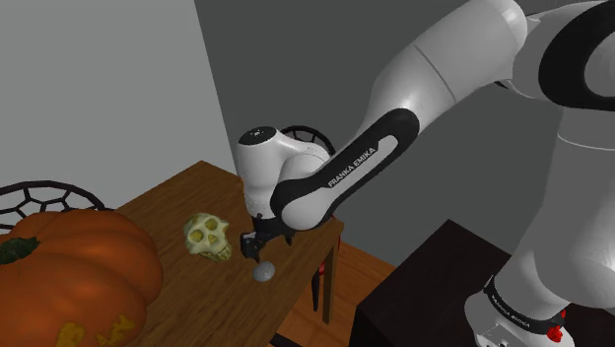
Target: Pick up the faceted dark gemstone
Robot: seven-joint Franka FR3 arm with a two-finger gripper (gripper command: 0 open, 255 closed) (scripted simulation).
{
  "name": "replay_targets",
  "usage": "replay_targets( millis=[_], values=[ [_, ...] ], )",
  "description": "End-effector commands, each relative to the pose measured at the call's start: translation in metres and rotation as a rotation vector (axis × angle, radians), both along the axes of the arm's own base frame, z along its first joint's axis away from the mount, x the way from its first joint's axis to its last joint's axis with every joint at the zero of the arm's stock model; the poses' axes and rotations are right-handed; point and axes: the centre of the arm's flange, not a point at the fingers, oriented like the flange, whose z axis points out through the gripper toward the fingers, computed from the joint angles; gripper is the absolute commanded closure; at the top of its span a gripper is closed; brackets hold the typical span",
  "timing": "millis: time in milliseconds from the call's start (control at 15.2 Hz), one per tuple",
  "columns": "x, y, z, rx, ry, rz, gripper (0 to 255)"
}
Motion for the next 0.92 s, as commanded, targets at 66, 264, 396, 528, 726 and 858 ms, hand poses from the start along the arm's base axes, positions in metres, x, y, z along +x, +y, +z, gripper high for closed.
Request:
replay_targets(
  millis=[66, 264, 396, 528, 726, 858],
  values=[
    [0.012, 0.028, -0.027, -0.012, 0.005, -0.009, 0],
    [0.016, 0.039, -0.042, -0.016, 0.008, -0.012, 0],
    [0.016, 0.039, -0.053, -0.016, 0.008, -0.012, 0],
    [0.016, 0.039, -0.063, -0.016, 0.008, -0.012, 0],
    [0.016, 0.039, -0.077, -0.016, 0.008, -0.012, 0],
    [0.016, 0.038, -0.077, -0.016, 0.008, -0.012, 255]
  ],
)
